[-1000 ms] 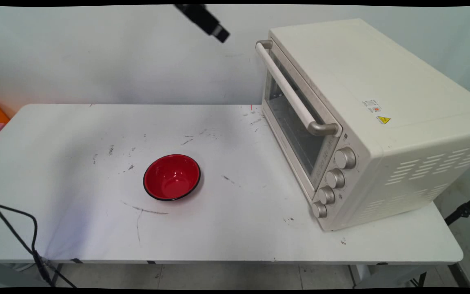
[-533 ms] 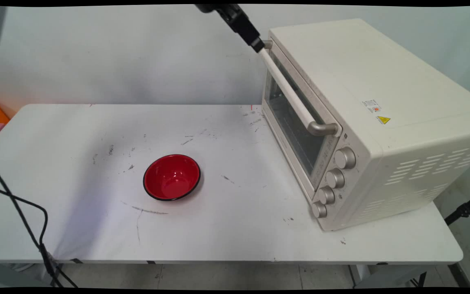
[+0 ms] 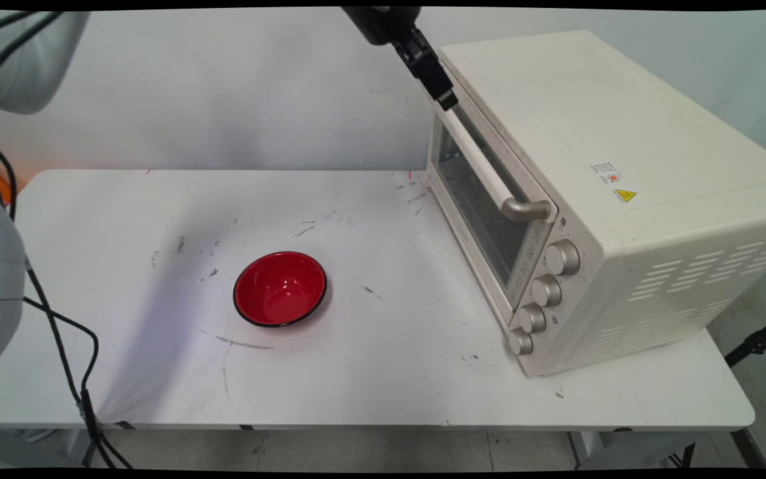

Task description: Open the oven

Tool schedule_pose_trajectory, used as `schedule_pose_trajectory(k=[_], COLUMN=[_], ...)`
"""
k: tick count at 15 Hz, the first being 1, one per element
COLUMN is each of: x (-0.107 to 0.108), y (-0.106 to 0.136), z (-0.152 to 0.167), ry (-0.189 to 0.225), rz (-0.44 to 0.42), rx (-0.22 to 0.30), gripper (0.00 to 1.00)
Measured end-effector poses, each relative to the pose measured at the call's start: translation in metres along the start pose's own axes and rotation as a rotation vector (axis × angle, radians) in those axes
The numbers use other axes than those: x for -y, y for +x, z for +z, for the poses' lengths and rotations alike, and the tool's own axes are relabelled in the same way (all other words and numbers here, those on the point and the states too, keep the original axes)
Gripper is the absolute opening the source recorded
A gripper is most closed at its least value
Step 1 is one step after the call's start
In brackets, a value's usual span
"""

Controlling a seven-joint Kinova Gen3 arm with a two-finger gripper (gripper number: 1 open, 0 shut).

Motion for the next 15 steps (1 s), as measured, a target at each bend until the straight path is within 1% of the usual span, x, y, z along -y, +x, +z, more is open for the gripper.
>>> schedule_pose_trajectory(k=[1,8,15], x=[0.001,0.009,0.014], y=[0.002,0.018,0.026], z=[0.006,0.041,0.065], ry=[-0.006,-0.037,-0.057], rz=[0.005,0.005,0.004], rx=[0.005,0.017,0.027], gripper=[0.0,0.0,0.0])
